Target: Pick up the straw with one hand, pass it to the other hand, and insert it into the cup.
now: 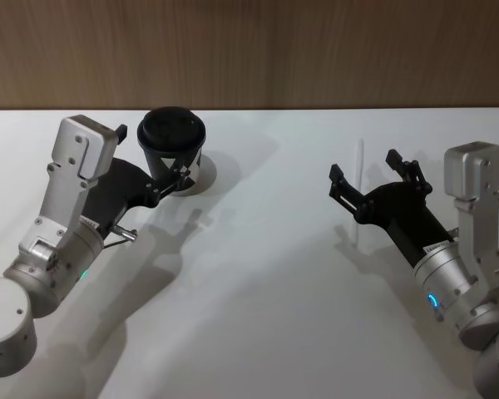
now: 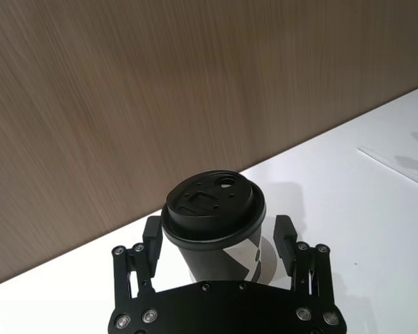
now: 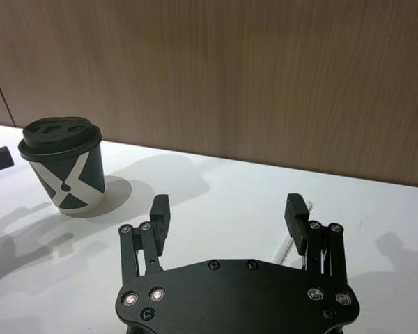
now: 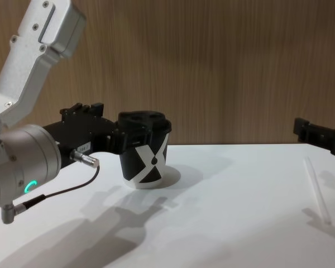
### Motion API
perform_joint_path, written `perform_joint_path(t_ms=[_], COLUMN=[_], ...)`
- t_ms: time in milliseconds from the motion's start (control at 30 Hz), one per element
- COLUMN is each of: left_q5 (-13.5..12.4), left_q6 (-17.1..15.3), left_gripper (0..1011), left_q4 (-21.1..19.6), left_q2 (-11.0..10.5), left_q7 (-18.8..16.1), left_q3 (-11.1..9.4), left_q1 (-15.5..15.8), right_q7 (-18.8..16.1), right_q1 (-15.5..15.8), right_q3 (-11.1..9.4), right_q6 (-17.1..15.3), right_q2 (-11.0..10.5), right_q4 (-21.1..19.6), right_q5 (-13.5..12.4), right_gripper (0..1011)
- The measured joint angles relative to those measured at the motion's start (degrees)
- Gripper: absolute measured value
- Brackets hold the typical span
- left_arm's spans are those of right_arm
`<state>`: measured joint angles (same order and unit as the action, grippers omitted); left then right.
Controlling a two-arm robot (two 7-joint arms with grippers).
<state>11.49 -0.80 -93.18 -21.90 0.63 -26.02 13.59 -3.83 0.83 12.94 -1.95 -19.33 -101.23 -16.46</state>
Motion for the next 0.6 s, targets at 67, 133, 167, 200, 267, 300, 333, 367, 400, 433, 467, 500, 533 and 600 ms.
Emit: perform_joint_path(t_ms=[67, 133, 167, 200, 267, 300, 333, 367, 400, 433, 467, 500, 533, 600], left_q5=[0.0, 0.0, 0.0, 0.0, 0.0, 0.0, 0.0, 0.0, 0.0, 0.0, 0.0, 0.0, 0.0, 0.0], left_q6=[0.0, 0.0, 0.0, 0.0, 0.0, 0.0, 0.0, 0.0, 0.0, 0.0, 0.0, 0.0, 0.0, 0.0], left_gripper=[1003, 1003, 1002, 1003, 1003, 1003, 1003, 1003, 1003, 1003, 1003, 1003, 1003, 1003], left_q4=[0.0, 0.0, 0.0, 0.0, 0.0, 0.0, 0.0, 0.0, 0.0, 0.0, 0.0, 0.0, 0.0, 0.0], left_q2=[0.0, 0.0, 0.0, 0.0, 0.0, 0.0, 0.0, 0.0, 0.0, 0.0, 0.0, 0.0, 0.0, 0.0], left_q7=[0.0, 0.0, 0.0, 0.0, 0.0, 0.0, 0.0, 0.0, 0.0, 0.0, 0.0, 0.0, 0.0, 0.0], left_q3=[0.0, 0.0, 0.0, 0.0, 0.0, 0.0, 0.0, 0.0, 0.0, 0.0, 0.0, 0.0, 0.0, 0.0], left_q1=[0.0, 0.0, 0.0, 0.0, 0.0, 0.0, 0.0, 0.0, 0.0, 0.0, 0.0, 0.0, 0.0, 0.0], right_q7=[0.0, 0.0, 0.0, 0.0, 0.0, 0.0, 0.0, 0.0, 0.0, 0.0, 0.0, 0.0, 0.0, 0.0], right_q1=[0.0, 0.0, 0.0, 0.0, 0.0, 0.0, 0.0, 0.0, 0.0, 0.0, 0.0, 0.0, 0.0, 0.0], right_q3=[0.0, 0.0, 0.0, 0.0, 0.0, 0.0, 0.0, 0.0, 0.0, 0.0, 0.0, 0.0, 0.0, 0.0], right_q6=[0.0, 0.0, 0.0, 0.0, 0.0, 0.0, 0.0, 0.0, 0.0, 0.0, 0.0, 0.0, 0.0, 0.0], right_q2=[0.0, 0.0, 0.0, 0.0, 0.0, 0.0, 0.0, 0.0, 0.0, 0.0, 0.0, 0.0, 0.0, 0.0], right_q4=[0.0, 0.0, 0.0, 0.0, 0.0, 0.0, 0.0, 0.0, 0.0, 0.0, 0.0, 0.0, 0.0, 0.0], right_q5=[0.0, 0.0, 0.0, 0.0, 0.0, 0.0, 0.0, 0.0, 0.0, 0.0, 0.0, 0.0, 0.0, 0.0], right_gripper=[1001, 1001, 1001, 1001, 1001, 1001, 1001, 1001, 1001, 1001, 1001, 1001, 1001, 1001])
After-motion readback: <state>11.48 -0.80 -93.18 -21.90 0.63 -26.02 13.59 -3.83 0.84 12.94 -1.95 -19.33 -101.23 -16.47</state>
